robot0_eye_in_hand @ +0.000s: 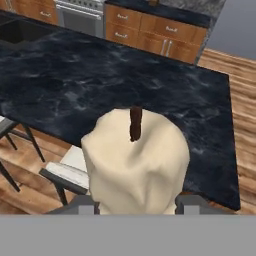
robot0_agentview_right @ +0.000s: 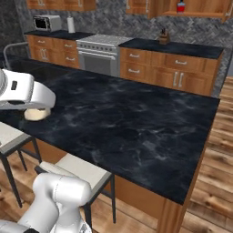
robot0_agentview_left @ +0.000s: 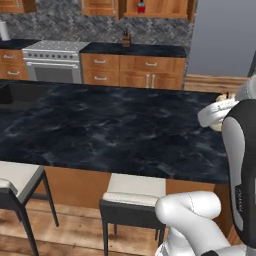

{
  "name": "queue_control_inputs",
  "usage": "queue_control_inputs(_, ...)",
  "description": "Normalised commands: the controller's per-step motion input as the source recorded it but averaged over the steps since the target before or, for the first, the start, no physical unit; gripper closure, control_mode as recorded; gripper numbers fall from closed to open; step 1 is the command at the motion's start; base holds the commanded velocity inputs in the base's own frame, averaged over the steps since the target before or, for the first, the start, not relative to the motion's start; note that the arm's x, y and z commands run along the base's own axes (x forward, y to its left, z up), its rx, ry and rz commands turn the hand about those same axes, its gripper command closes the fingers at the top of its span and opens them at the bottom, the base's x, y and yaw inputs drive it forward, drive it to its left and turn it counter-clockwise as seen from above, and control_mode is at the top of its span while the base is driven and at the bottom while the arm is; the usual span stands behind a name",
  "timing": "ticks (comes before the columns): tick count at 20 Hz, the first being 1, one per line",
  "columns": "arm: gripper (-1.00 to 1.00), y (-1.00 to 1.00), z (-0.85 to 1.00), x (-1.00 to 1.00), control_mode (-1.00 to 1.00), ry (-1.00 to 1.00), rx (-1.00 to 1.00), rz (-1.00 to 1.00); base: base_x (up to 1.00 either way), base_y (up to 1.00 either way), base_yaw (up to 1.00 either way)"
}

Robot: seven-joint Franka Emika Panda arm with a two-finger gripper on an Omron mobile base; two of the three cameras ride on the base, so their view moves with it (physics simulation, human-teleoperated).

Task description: Get the candle and the liquor from the cabinet and move them to the dining counter.

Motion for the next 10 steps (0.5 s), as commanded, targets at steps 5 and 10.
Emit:
queue_control_inputs(5, 1.00, -0.05, -0.01, 0.20, -1.00, 0.00, 0.00, 0.00, 0.80, -0.01, -0.02)
queue_control_inputs(10, 1.00, -0.35, -0.37, 1.00, -1.00, 0.01, 0.00, 0.05, 0.00, 0.00, 0.00)
